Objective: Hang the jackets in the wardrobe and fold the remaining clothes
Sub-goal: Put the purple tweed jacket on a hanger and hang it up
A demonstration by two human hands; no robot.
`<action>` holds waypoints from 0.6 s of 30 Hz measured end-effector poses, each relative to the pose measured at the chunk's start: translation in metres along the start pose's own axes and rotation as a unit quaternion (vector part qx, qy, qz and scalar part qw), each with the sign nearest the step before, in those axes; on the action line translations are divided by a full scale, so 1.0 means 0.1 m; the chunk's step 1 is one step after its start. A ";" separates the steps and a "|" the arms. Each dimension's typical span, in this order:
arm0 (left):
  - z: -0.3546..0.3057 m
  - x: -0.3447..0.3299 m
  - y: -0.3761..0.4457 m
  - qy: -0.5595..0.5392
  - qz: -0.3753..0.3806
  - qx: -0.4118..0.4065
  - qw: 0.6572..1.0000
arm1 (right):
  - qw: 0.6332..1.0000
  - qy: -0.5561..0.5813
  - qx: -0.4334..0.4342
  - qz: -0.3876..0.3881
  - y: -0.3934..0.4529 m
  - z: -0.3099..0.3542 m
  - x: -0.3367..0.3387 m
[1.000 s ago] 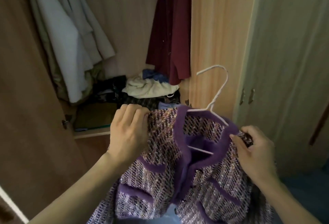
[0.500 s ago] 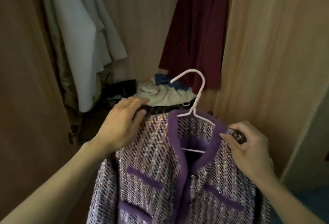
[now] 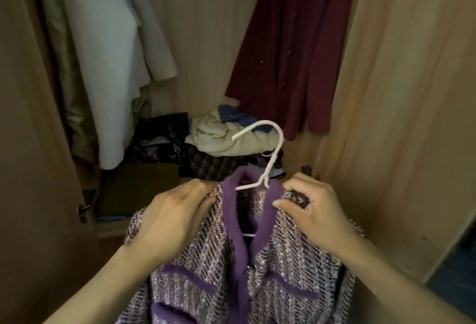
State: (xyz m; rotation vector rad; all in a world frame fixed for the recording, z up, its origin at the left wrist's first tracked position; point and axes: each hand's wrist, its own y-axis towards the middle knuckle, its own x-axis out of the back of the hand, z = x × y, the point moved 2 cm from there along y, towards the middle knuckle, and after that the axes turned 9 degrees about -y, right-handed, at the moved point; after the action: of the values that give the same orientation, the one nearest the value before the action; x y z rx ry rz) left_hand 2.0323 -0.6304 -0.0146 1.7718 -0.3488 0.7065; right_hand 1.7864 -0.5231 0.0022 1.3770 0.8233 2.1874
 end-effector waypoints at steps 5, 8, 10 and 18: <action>0.15 -0.04 0.17 0.029 -0.047 0.027 0.998 | 1.000 0.011 0.006 -0.005 0.37 -0.11 -0.04; 0.34 -0.02 0.25 0.052 -0.076 0.040 0.995 | 1.000 0.004 0.014 0.024 0.52 -0.33 -0.02; 0.46 -0.02 0.37 0.080 -0.086 0.034 0.992 | 1.000 0.001 0.011 0.003 0.62 -0.46 -0.06; 0.69 -0.03 1.51 0.139 -0.127 -0.027 0.982 | 0.986 -0.013 0.022 -0.165 1.41 -0.88 0.17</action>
State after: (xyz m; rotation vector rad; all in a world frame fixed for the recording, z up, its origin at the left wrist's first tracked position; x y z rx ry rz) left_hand 1.9643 -0.7431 0.0860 1.6035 0.0465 0.7394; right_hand 1.6938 -0.6381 0.0798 1.1896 1.0155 1.9036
